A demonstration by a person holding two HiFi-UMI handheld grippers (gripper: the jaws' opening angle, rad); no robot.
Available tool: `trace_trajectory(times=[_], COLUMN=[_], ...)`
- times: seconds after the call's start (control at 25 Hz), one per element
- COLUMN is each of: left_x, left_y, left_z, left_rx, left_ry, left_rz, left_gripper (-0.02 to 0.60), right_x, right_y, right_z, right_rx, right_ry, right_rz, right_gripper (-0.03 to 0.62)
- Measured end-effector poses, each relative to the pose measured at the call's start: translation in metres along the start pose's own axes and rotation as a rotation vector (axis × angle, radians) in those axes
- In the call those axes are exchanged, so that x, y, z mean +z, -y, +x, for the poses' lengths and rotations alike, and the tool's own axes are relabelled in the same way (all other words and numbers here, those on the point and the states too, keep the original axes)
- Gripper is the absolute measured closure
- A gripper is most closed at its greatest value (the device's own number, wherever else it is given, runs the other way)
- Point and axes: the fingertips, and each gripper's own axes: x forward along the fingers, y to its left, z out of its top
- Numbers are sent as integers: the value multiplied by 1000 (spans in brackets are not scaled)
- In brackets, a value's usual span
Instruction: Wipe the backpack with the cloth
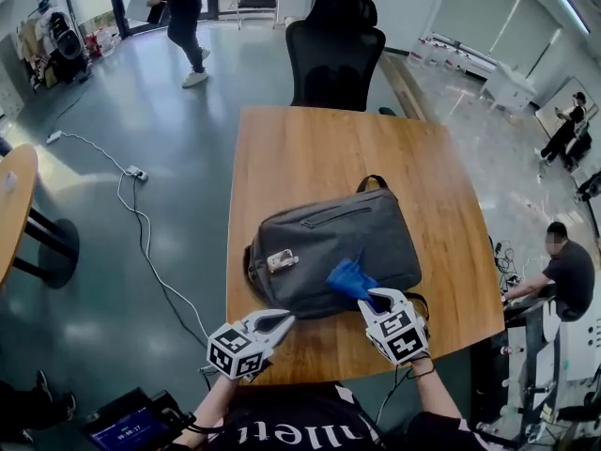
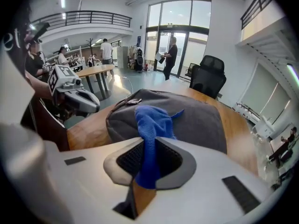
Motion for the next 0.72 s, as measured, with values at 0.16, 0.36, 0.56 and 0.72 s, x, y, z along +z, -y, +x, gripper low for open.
trace_trajectory(times=[0.16,0.36,0.56,0.72], left_x=[-1,-1,0,-1], left_y=[2,2,2,5], left_z=[7,10,13,17], left_rx=[-6,1,16,24], left_ry=[-7,-2,5,7], left_rz=[5,3,0,0], left_gripper=[581,581,581,581], right_x=[-35,-54,2,71], right_y=[-21,-36,16,92], right_z=[-3,-8,-28,-29], right_rx=[33,71,2,-93], right_ry=[-27,-28,103,189], right_rz=[113,234,172,54], right_gripper=[531,531,531,531])
